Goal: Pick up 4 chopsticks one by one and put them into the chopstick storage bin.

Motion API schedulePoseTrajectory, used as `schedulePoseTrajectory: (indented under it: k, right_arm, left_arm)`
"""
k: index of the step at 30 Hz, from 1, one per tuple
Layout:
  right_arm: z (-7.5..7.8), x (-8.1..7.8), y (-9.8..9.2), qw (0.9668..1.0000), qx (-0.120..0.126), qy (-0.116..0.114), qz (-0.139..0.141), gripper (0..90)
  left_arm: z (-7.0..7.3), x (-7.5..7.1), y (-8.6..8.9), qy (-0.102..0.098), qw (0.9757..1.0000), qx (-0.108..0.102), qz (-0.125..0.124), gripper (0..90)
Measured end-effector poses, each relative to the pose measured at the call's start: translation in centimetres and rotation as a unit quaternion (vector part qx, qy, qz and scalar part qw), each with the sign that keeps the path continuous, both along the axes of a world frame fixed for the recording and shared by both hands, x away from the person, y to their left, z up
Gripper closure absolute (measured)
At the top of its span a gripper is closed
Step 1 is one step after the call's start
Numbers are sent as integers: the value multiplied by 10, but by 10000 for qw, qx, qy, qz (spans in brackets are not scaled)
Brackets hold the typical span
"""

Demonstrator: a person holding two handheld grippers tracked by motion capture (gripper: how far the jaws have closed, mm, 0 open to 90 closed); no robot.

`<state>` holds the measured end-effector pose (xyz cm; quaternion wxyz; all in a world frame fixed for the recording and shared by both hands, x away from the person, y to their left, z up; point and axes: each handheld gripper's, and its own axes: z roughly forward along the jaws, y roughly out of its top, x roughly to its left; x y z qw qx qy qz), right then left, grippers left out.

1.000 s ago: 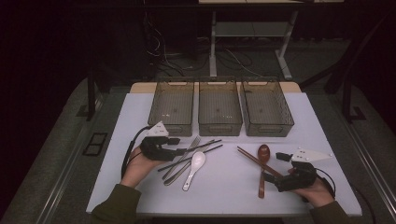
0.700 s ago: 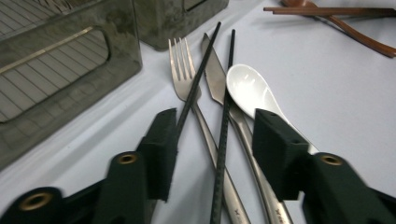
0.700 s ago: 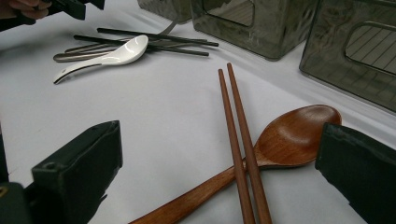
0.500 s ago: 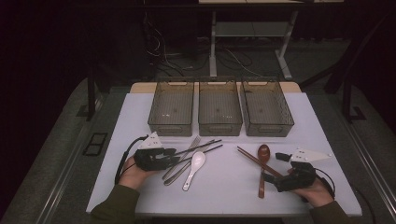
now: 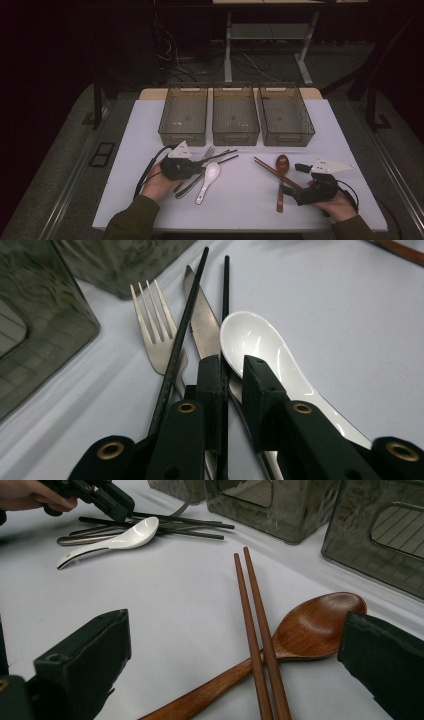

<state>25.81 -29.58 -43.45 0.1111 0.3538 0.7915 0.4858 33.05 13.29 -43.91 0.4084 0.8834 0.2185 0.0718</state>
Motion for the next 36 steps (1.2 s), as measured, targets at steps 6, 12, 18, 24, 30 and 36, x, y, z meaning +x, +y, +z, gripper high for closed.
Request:
schedulePoseTrajectory:
  k: [6,12,18,24,30,36]
  right_arm:
    - [0,0,0,10000,-5,-1,1,3]
    - [0,0,0,10000,-5,-3,1,3]
    - [0,0,0,10000,-4,-3,3,3]
    - [0,0,0,10000,-3,-3,7,3]
    - [0,0,0,10000,-3,-4,9,3]
    - [0,0,0,10000,-4,-9,5,3]
  left_arm:
    - [-4,2,-1,40,9998,194,31,795]
    - [-7,2,-3,98,9996,280,33,817]
    - [-9,3,-3,156,9994,309,20,837]
    - [-9,3,-3,201,9993,288,99,842]
    - [-4,3,0,204,9995,150,187,846]
    - [1,3,5,204,9995,10,260,847]
